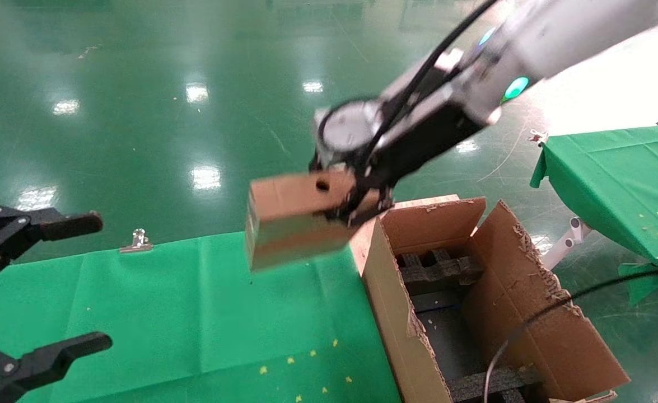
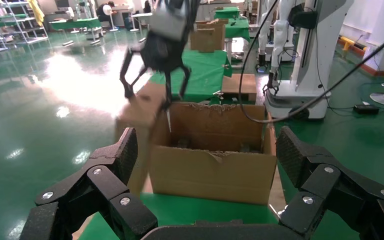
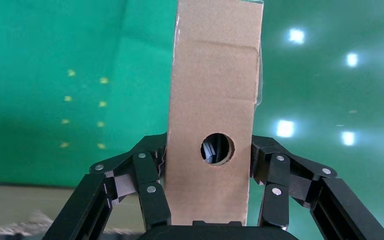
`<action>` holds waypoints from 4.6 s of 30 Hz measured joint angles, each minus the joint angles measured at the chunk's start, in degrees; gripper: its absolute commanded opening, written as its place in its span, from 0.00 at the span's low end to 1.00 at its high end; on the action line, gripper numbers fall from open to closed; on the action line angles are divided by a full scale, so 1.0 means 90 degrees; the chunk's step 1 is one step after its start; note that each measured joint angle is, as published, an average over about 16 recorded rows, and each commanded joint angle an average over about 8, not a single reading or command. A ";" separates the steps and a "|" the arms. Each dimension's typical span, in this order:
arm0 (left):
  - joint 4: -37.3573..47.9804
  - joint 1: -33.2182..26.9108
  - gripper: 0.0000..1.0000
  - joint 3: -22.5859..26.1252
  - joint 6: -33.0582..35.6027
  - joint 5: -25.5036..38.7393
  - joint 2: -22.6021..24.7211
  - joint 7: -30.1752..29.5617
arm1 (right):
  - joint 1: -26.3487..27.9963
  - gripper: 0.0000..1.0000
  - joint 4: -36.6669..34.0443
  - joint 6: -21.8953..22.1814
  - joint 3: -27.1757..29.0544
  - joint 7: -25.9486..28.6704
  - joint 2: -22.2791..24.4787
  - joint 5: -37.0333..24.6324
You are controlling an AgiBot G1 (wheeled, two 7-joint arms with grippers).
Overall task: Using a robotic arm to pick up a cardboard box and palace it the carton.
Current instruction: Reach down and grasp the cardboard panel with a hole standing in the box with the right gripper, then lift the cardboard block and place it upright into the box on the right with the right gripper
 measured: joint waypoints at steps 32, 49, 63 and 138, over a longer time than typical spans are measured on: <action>0.0000 0.0000 1.00 0.0001 -0.0001 -0.0001 -0.0001 0.0001 | 0.2360 0.00 -0.1199 -0.0009 -0.3682 -0.1300 0.2255 0.1084; 0.0002 0.0001 1.00 0.0001 -0.0002 -0.0004 -0.0001 0.0001 | 0.2292 0.00 -0.1380 0.0144 -0.4334 -0.1201 0.2478 0.1501; 0.0003 0.0001 1.00 0.0001 -0.0002 -0.0005 -0.0001 0.0001 | 0.2025 0.00 -0.0896 0.1224 -0.4562 0.1960 0.2805 0.1406; 0.0006 0.0001 1.00 0.0003 -0.0003 -0.0006 -0.0003 0.0003 | 0.1097 0.00 0.3298 0.3970 -0.6088 1.0604 0.3948 -0.1426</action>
